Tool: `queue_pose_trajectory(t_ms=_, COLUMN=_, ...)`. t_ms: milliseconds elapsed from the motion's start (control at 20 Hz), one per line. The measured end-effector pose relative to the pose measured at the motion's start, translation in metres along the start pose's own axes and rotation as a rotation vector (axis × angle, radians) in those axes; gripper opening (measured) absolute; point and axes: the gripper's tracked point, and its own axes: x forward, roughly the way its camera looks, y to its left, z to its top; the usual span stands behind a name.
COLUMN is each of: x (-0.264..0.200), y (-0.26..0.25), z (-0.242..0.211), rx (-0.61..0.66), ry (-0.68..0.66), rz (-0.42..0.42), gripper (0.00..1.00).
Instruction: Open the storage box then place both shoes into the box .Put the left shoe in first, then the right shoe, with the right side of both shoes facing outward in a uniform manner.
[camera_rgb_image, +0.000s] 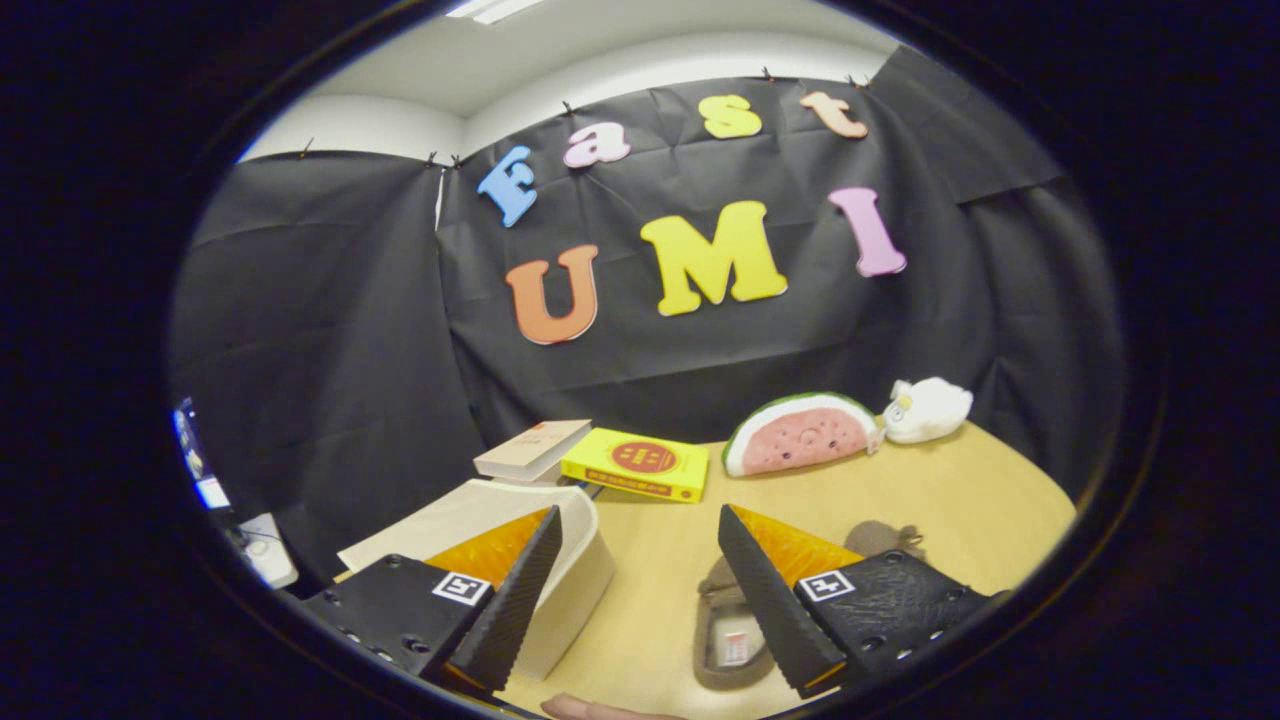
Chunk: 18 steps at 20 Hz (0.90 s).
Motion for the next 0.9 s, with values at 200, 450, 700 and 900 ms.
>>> queue_pose_trajectory(t_ms=200, x=0.047, y=0.032, z=-0.037, rx=0.065, ry=0.188, rz=0.194, gripper=0.96)
queue_pose_trajectory(t_ms=450, x=0.073, y=0.039, z=-0.064, rx=0.186, ry=0.295, rz=0.309, gripper=0.96)
queue_pose_trajectory(t_ms=700, x=0.087, y=0.047, z=-0.074, rx=0.4, ry=0.391, rz=0.431, gripper=0.91)
queue_pose_trajectory(t_ms=900, x=0.095, y=0.057, z=-0.081, rx=0.591, ry=0.456, rz=0.521, gripper=0.91)
